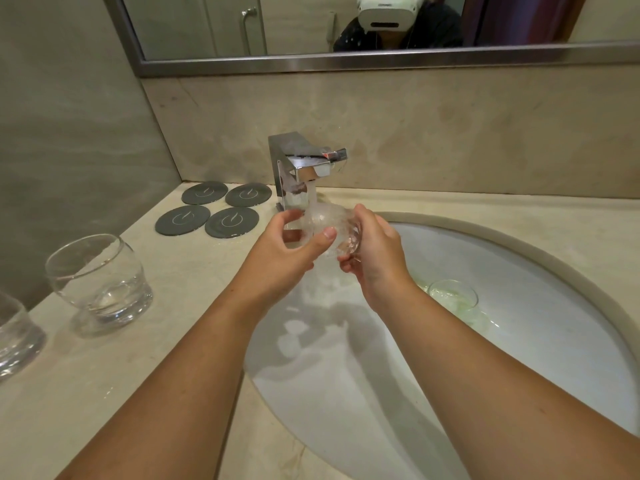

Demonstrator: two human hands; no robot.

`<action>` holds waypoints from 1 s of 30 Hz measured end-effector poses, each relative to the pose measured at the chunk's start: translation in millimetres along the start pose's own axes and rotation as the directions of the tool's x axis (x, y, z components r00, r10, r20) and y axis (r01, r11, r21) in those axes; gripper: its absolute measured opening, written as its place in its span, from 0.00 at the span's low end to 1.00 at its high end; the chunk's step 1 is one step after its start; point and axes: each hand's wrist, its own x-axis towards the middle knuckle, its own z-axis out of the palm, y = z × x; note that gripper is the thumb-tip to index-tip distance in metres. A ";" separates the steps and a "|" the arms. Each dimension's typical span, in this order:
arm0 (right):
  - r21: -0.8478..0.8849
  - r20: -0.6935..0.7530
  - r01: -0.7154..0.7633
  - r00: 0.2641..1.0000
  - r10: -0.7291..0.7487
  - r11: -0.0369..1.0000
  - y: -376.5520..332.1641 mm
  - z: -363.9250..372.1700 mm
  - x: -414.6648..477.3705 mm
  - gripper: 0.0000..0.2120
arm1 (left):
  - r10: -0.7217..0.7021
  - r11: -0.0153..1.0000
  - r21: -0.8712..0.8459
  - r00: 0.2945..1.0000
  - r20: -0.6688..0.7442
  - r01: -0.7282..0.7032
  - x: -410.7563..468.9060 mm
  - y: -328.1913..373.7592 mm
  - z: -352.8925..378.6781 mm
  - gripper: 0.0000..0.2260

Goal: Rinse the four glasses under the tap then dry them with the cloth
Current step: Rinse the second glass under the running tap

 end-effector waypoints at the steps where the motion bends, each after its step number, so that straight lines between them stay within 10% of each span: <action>1: 0.006 0.009 -0.003 1.000 0.003 1.000 -0.6 0.0 -0.6 0.12 | 0.005 1.000 0.024 1.000 -0.009 -0.005 0.0 -1.1 -0.4 0.39; 11: -0.019 0.051 -0.155 0.987 0.155 0.988 -6.1 1.4 -6.7 0.19 | 0.012 0.984 -0.177 0.998 -0.062 -0.023 0.6 4.7 -3.3 0.20; 18: 0.327 0.015 -0.134 0.990 0.137 0.935 -18.8 0.9 -6.4 0.12 | 0.041 0.980 -0.195 0.999 -0.031 -0.047 3.6 8.2 3.4 0.22; 30: -0.073 -0.041 0.052 0.998 -0.055 0.996 -4.4 -0.7 -3.3 0.13 | -0.068 0.992 -0.108 0.998 -0.016 0.066 1.7 3.3 5.4 0.42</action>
